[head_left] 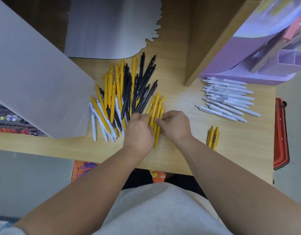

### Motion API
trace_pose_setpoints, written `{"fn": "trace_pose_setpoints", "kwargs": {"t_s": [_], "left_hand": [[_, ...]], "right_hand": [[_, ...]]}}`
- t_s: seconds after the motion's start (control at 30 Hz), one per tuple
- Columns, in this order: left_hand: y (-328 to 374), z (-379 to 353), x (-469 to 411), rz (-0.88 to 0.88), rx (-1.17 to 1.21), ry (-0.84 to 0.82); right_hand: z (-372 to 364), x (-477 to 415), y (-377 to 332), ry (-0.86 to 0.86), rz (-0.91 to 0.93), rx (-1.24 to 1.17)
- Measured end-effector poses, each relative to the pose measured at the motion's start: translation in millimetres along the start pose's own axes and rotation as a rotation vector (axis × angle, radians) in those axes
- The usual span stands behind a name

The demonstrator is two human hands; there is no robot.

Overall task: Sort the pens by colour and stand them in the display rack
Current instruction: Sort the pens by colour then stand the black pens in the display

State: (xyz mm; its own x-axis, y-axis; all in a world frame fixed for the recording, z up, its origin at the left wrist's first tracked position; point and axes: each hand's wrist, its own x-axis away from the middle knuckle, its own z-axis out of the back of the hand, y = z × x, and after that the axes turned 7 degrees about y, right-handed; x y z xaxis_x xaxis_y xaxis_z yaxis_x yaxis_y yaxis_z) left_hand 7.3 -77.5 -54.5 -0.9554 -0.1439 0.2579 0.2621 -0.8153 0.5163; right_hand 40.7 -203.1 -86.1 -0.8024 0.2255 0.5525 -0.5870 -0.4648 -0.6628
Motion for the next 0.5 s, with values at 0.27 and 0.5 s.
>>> {"fn": "trace_pose_setpoints", "kwargs": {"t_s": [0.27,0.5], "left_hand": [[9,-11,-13,0.067,-0.045,-0.023],[40,-32,-7,0.079,0.086,-0.141]], "right_hand": [[22,-3,16,0.02,-0.019,-0.035],[61,4,33,0.057,0.034,0.118]]}}
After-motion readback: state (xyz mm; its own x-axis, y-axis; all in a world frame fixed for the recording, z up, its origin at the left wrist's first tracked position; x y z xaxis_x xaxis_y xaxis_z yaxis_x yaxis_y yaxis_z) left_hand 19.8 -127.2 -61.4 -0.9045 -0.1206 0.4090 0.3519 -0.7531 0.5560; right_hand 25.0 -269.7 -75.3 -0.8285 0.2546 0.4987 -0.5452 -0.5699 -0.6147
